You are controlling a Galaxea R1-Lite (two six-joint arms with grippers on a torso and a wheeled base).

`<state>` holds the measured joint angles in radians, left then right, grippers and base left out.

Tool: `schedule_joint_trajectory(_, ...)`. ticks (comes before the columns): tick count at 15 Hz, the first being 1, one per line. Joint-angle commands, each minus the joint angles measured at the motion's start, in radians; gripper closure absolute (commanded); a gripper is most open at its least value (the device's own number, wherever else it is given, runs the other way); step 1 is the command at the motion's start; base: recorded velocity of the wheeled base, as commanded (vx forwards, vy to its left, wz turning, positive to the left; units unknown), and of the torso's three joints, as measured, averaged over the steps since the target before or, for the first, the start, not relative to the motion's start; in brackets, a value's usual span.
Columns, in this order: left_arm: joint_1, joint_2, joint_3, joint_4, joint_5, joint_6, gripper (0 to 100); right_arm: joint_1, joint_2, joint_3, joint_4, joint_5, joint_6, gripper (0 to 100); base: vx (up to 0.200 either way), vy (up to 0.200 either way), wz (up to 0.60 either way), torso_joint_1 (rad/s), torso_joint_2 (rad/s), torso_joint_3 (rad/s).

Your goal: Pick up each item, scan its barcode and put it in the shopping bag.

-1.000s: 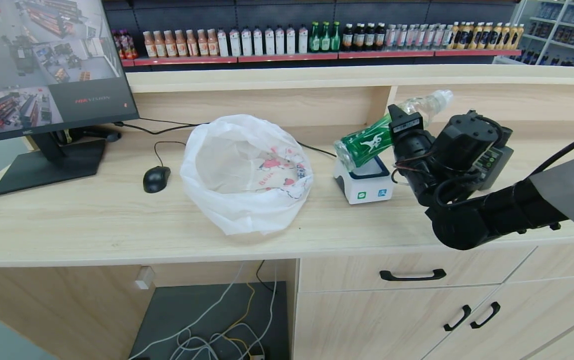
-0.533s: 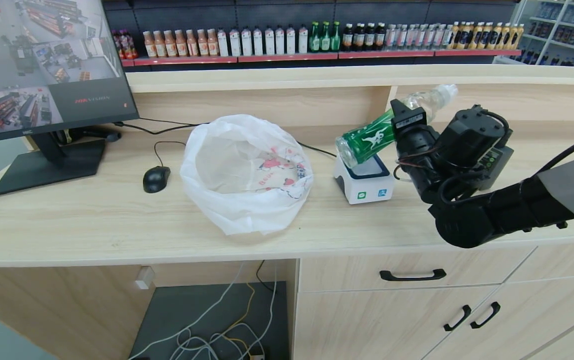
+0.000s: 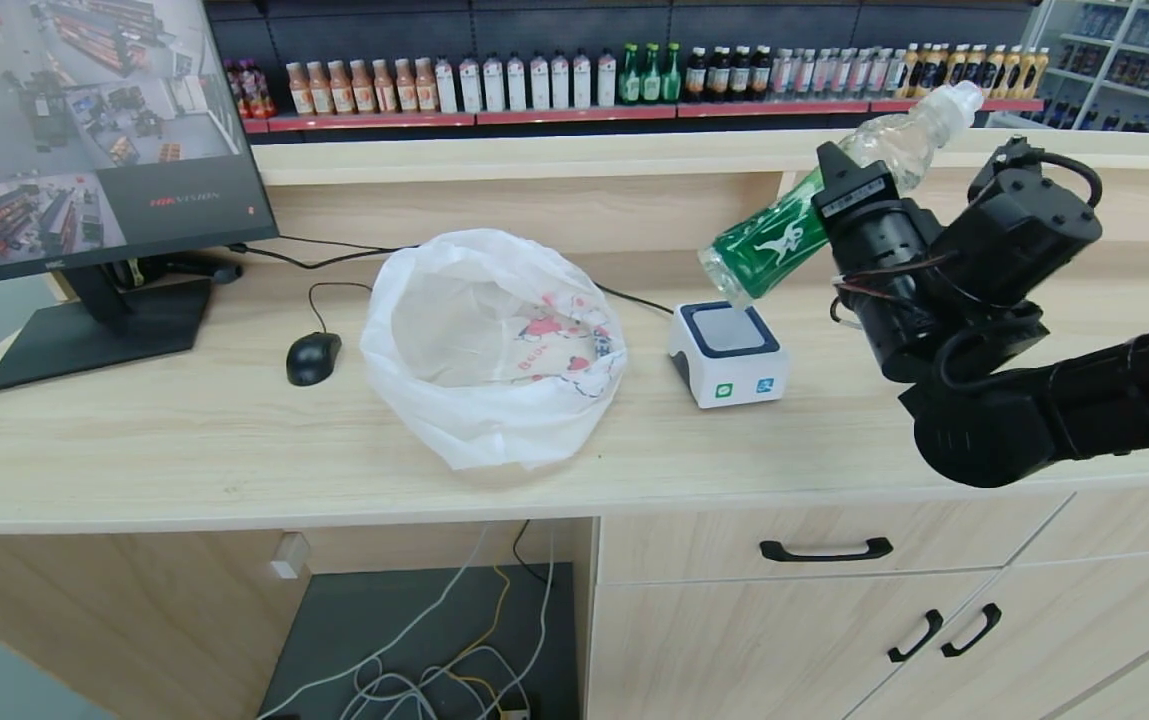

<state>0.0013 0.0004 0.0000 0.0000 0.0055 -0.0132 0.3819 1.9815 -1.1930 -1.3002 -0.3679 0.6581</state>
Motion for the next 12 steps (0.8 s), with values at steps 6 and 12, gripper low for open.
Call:
schedule_joint_trajectory(6,0.0,0.0,0.0,0.0,0.001,-0.001,0,0.1,-0.05,0.076,-0.162,-0.002,-0.337,100,0.0,0.0,0.0,0.0,0.0,0.0)
schedule_joint_trajectory(12,0.0,0.0,0.0,0.0,0.001,0.001,0,0.141,-0.151,0.36,-0.271,0.233,-0.741,100,0.0,0.0,0.0,0.0,0.0,0.0)
